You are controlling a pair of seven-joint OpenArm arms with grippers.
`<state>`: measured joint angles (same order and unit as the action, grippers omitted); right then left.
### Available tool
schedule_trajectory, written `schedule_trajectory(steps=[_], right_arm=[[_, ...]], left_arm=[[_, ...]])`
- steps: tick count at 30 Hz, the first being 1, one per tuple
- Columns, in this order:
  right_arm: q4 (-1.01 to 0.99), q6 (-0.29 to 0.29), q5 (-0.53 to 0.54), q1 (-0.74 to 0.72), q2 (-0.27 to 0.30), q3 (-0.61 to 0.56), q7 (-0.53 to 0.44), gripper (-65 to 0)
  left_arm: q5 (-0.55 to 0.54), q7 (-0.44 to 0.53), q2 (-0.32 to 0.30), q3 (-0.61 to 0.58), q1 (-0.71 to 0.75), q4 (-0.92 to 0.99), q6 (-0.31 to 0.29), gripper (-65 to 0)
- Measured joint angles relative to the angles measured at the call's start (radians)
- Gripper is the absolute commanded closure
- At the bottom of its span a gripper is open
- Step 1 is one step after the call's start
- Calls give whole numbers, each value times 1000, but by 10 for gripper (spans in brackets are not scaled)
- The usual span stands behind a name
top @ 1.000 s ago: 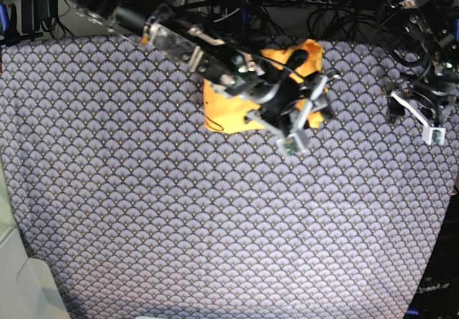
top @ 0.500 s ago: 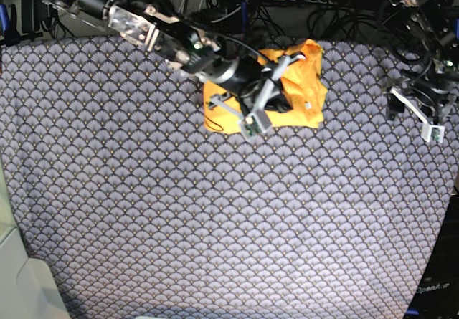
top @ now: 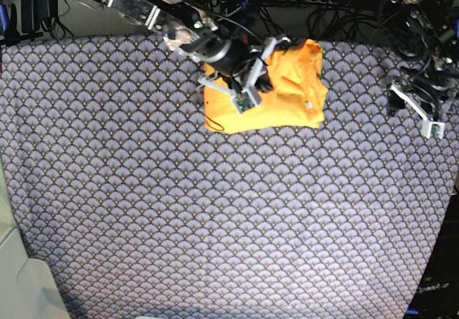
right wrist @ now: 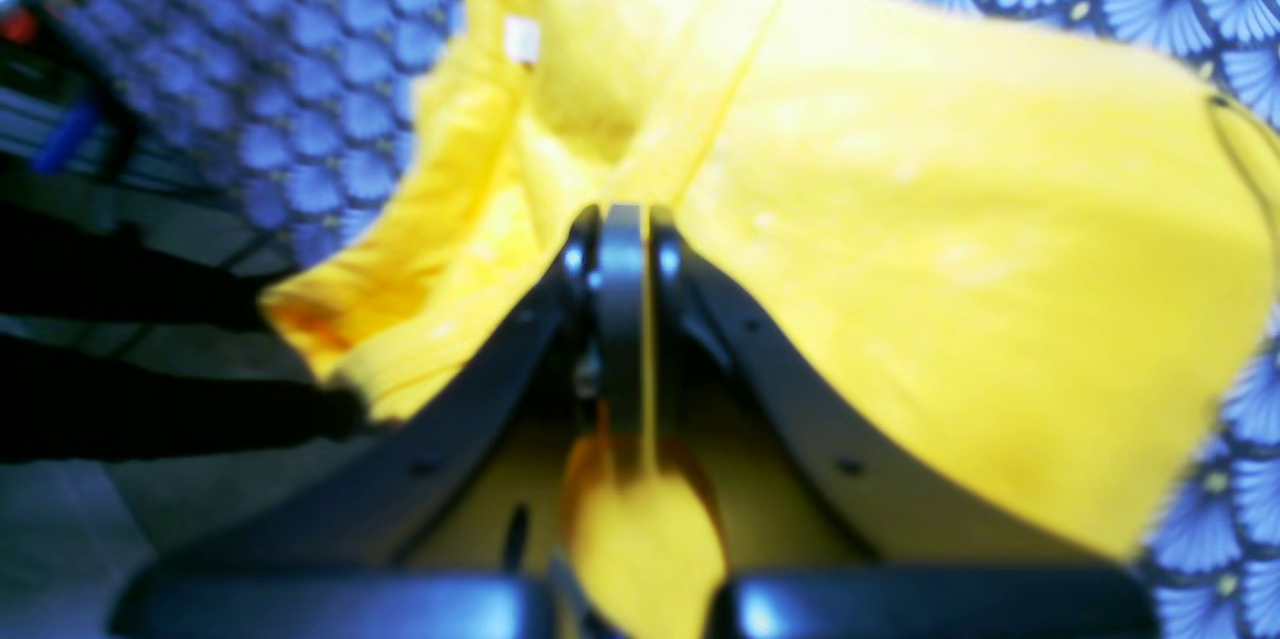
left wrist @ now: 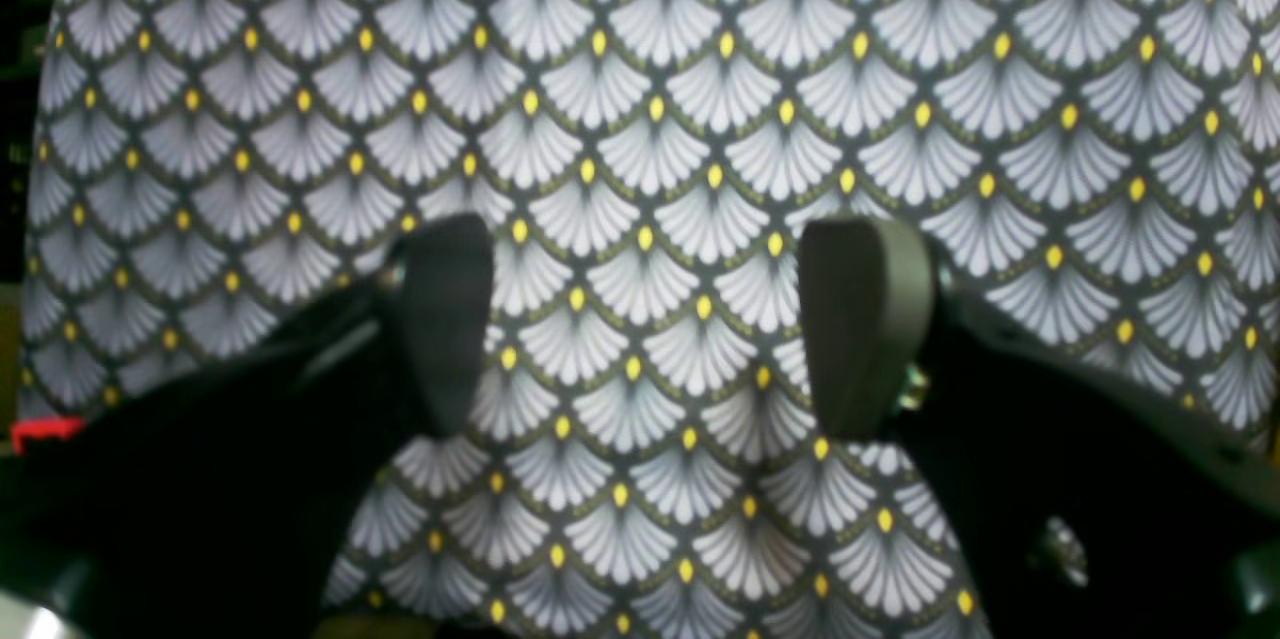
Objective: Fold the T-shirt properly
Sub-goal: 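Press the folded stack flat with the right gripper and release it, then withdraw the right gripper and move the left gripper to the stack's edge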
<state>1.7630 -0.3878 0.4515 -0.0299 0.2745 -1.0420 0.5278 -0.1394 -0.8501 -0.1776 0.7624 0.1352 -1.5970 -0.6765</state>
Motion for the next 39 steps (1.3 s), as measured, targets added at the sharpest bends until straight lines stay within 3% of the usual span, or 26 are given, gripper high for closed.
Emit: schedule_trajectory(steps=[7, 16, 18, 24, 33, 39], right_arm=[[-123, -1, -3, -2, -34, -1, -56, 0], [123, -2, -4, -5, 62, 0, -55, 0], [154, -3, -3, -5, 78, 2, -57, 0], [170, -20, -1, -3, 130, 18, -54, 0], [172, -32, -1, 0, 179, 184, -53, 0], [173, -34, 1, 43, 235, 336, -53, 0]], left_arm=[[0, 1, 1, 0, 15, -1, 0, -463], [-3, -7, 7, -5, 42, -2, -1, -456], [-2, 1, 5, -6, 54, -3, -20, -397], [1, -53, 0, -72, 116, -5, -24, 0], [0, -100, 0, -90, 177, -194, -21, 0], [-5, -89, 29, -267, 256, -352, -24, 0]])
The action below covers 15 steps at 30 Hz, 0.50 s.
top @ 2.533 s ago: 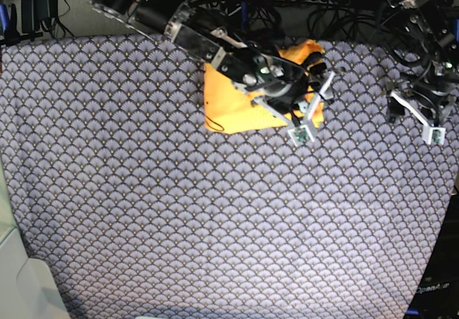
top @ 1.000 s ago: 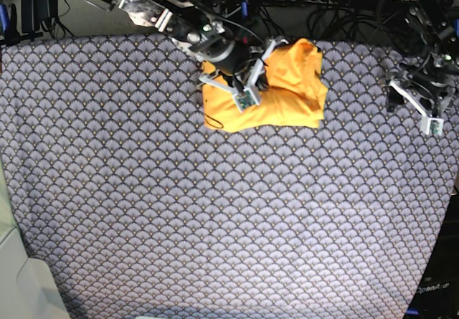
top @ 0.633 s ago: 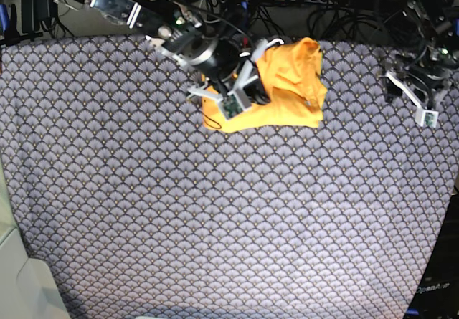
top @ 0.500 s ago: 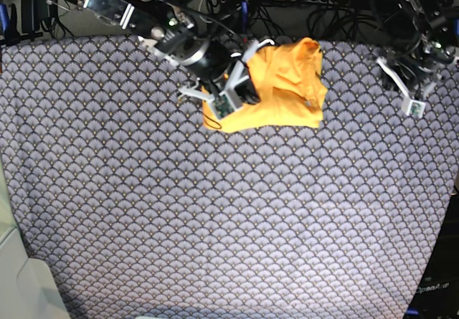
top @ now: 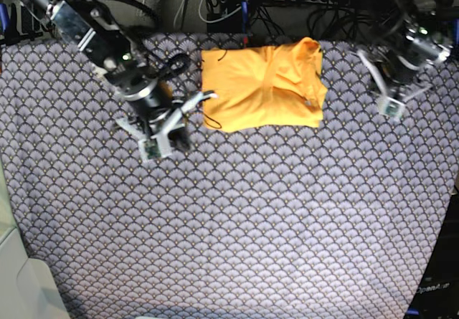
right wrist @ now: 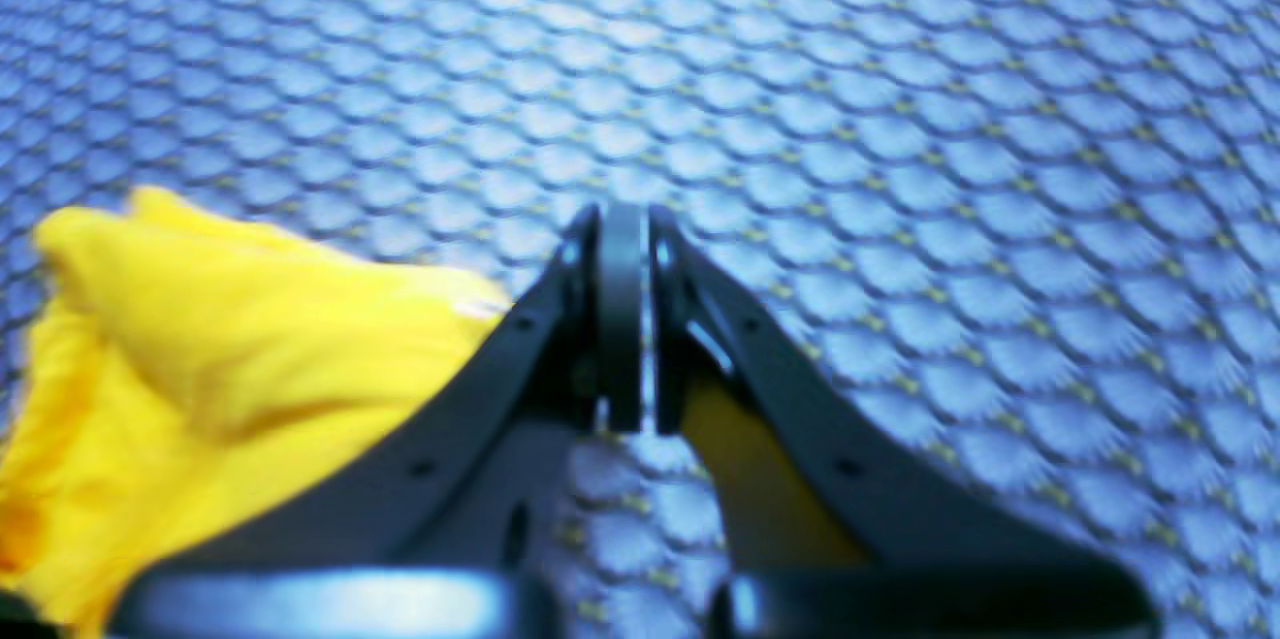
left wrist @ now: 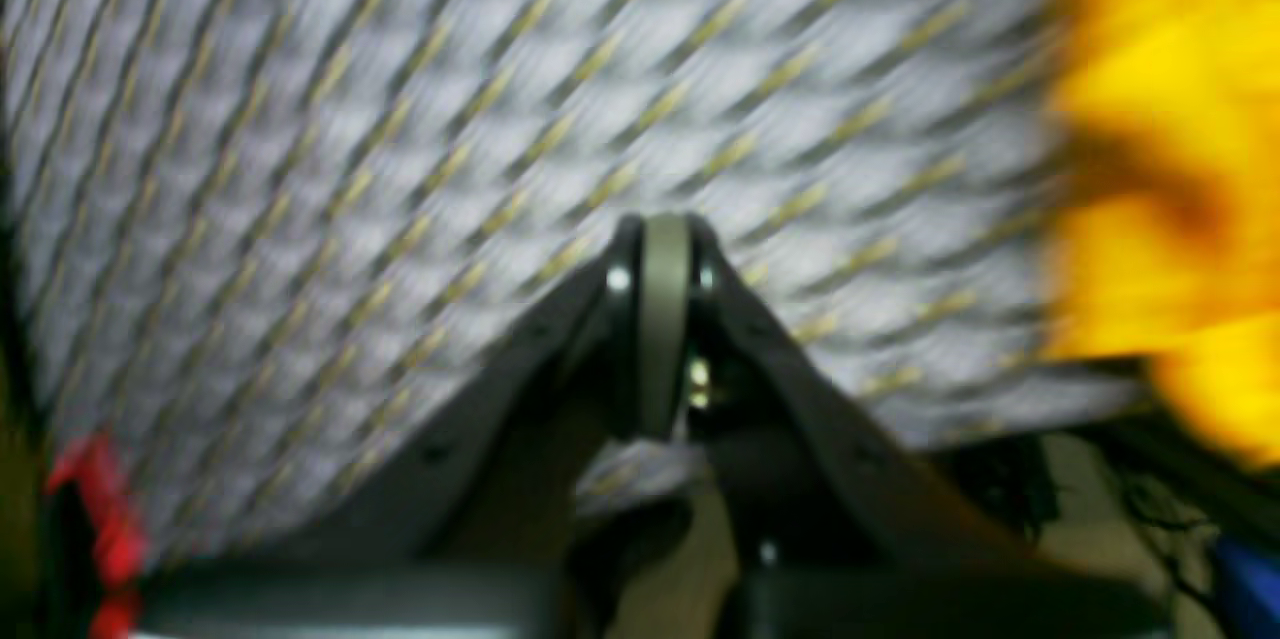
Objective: Fold the T-shirt properly
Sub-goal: 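Withdraw the right gripper and move the left gripper to the stack's edge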
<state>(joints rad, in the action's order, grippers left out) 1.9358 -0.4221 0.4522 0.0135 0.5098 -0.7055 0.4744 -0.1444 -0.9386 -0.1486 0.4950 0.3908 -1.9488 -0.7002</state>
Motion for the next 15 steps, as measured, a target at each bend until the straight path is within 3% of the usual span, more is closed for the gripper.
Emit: schedule_trajectory(steps=[6, 9, 15], right_arm=[[-1, 2, -2, 54, 39, 145, 2, 0], [-1, 3, -3, 87, 41, 211, -4, 0], [-1, 3, -3, 111, 38, 228, 2, 0]], left_arm=[[42, 2, -20, -163, 76, -13, -2, 0], [119, 5, -46, -200, 114, -18, 0, 0], [203, 5, -81, -214, 145, -17, 0, 0]])
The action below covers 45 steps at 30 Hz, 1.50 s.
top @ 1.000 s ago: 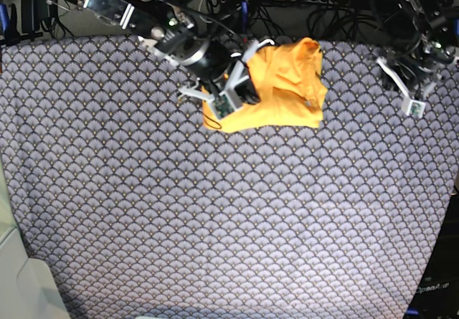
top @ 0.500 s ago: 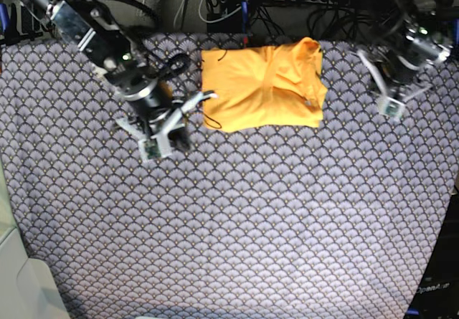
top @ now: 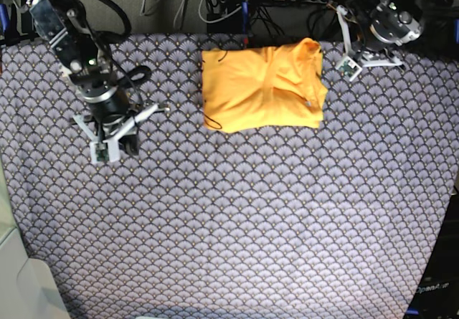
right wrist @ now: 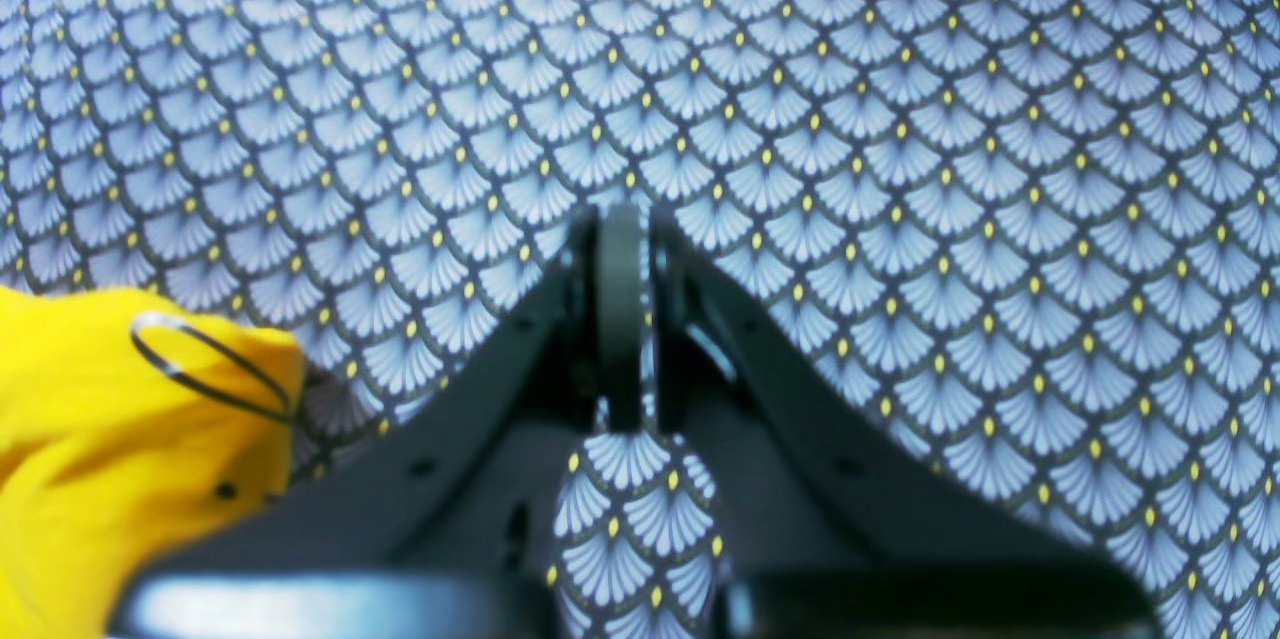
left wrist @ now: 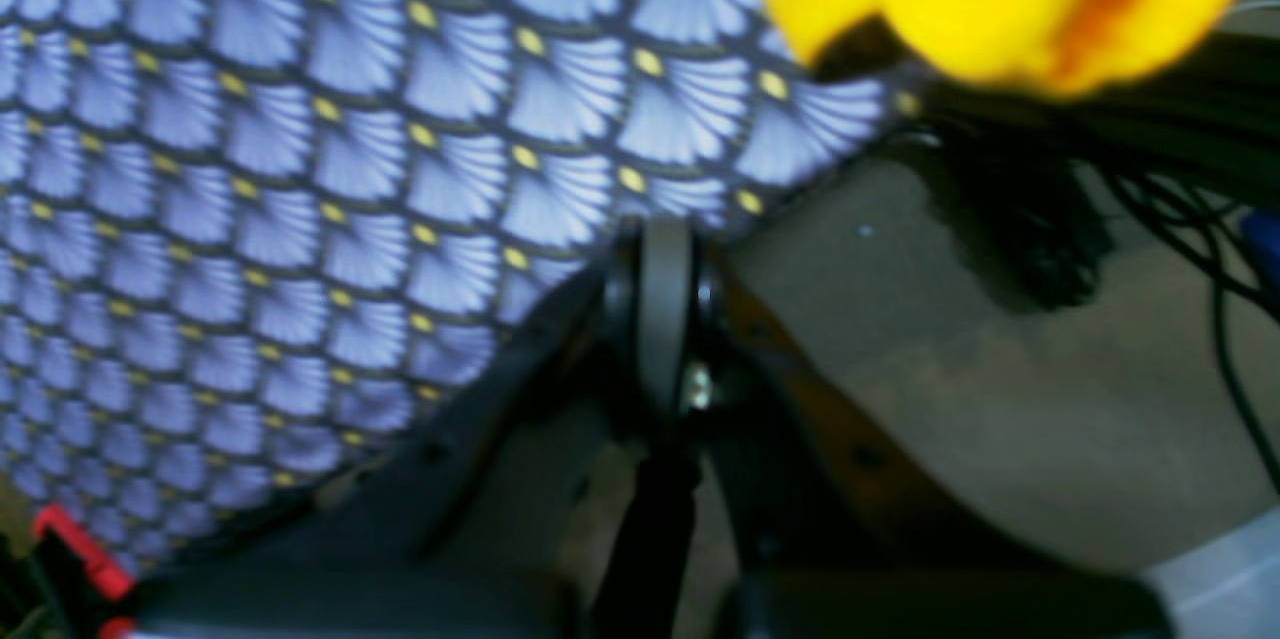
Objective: Fold the T-shirt properly
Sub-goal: 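Withdraw the right gripper and move the left gripper to the stack's edge, then grasp the stack with the left gripper and rotate it upright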
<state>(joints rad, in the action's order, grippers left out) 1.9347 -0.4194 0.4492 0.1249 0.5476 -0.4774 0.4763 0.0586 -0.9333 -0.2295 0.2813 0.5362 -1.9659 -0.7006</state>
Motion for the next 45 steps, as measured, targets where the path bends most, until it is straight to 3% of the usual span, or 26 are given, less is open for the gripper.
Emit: schedule_trajectory(steps=[4, 7, 12, 30, 40, 45], right_arm=[[0, 0, 0, 0, -2, -2, 1, 0], [0, 0, 4, 0, -34, -4, 0, 0], [0, 0, 3, 1, -35, -5, 2, 0], [0, 0, 3, 17, -33, -1, 2, 0], [0, 0, 2, 13, -34, -2, 1, 0], [-3, 0, 2, 20, -32, -2, 2, 0]], left_arm=[[56, -3, 49, 3, -14, 4, 3, 0], [100, -5, 65, -77, -47, 14, -1, 0], [188, -2, 101, -128, -47, 18, 0, 0], [208, -6, 140, -131, -167, 147, 0, 0], [267, -90, 249, -125, -341, 251, 1, 0], [265, -56, 317, -124, -452, 321, 14, 0]])
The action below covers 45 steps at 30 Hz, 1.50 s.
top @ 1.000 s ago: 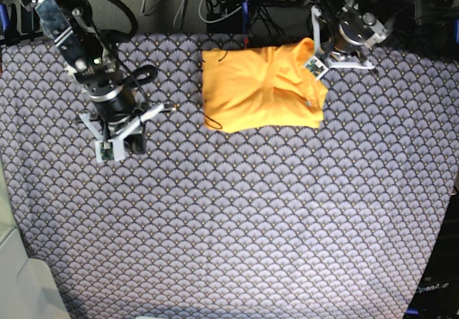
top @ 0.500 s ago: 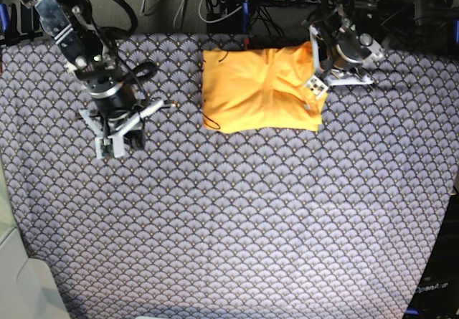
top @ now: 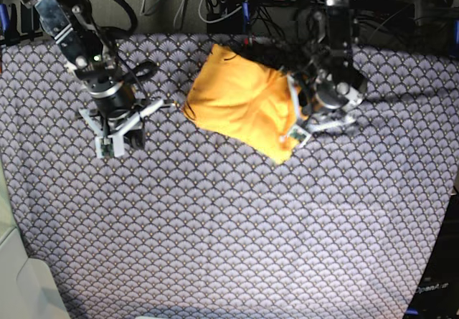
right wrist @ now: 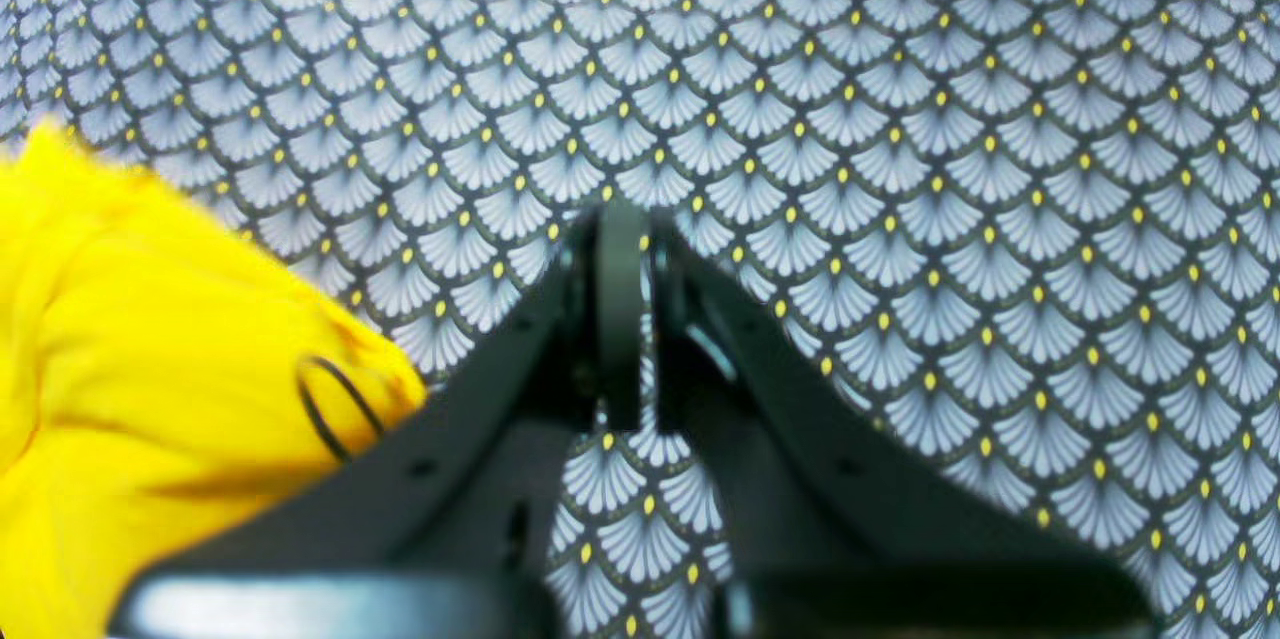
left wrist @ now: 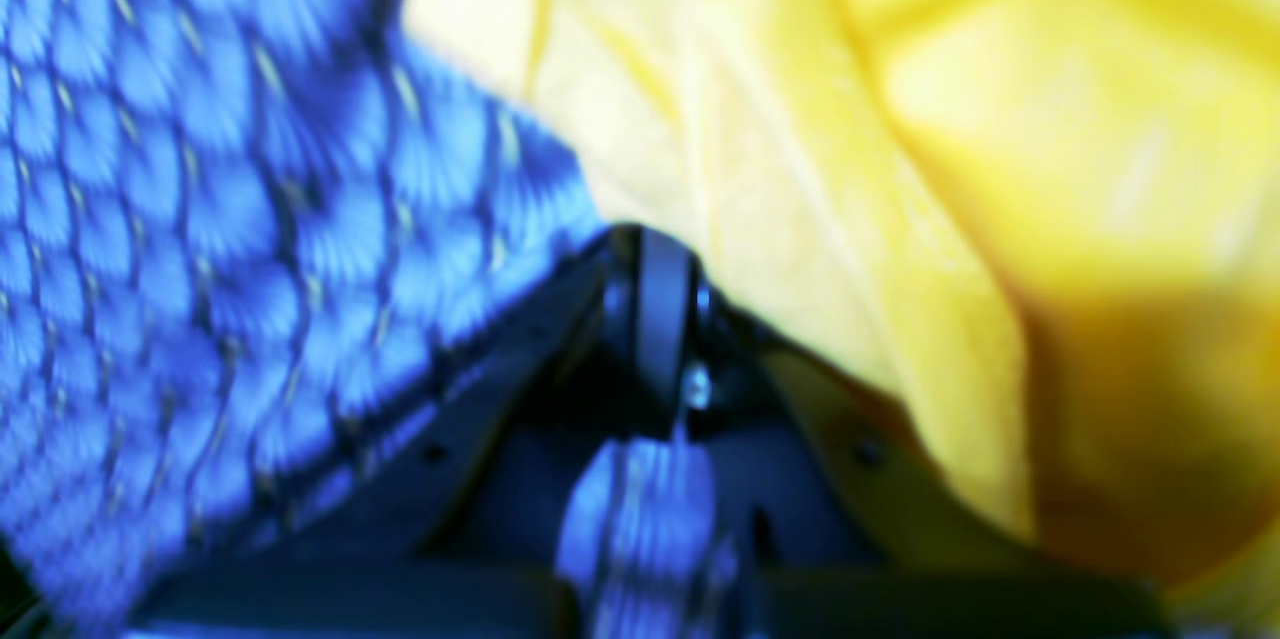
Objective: Fold the T-shirt properly
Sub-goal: 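Grasp the stack with the left gripper and rotate it upright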
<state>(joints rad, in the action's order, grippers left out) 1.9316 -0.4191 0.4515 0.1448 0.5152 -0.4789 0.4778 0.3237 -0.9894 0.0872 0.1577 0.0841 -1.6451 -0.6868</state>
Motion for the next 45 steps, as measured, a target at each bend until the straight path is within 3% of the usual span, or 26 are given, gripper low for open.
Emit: schedule_trajectory(steps=[4, 10, 15, 20, 24, 27, 31, 35, 39, 45], right_arm=[[0, 0, 0, -2, 0, -1, -5, 0], [-2, 0, 0, 0, 5, 1, -2, 0], [-2, 0, 2, 0, 8, 6, 1, 0], [-2, 0, -1, 0, 29, 76, -1, 0], [-47, 106, -2, 3, 18, 129, -7, 0], [-100, 121, 0, 34, -41, 151, -3, 0], [-120, 125, 0, 70, -76, 151, -6, 0], [-120, 134, -3, 96, -84, 142, -9, 0], [-120, 239, -3, 127, -108, 115, -18, 0], [-122, 251, -11, 174, -134, 99, -19, 0]], left_arm=[[-62, -6, 77, -12, -109, 1, -18, 0], [-48, -121, 63, -1, -229, -41, -13, 0], [-54, -137, 7, 57, -205, -46, -13, 0], [-59, -140, -64, 112, -70, -45, -13, 0], [-56, -135, -68, 108, 5, -35, -13, 0], [-44, -95, -23, 98, 6, -36, -11, 0], [-55, -54, 31, 50, -10, 8, -13, 0], [-44, -61, 51, 53, -100, 109, -13, 0], [-48, -62, 60, 56, -167, 188, -11, 0], [-56, -61, 60, 56, -214, 227, -13, 0]])
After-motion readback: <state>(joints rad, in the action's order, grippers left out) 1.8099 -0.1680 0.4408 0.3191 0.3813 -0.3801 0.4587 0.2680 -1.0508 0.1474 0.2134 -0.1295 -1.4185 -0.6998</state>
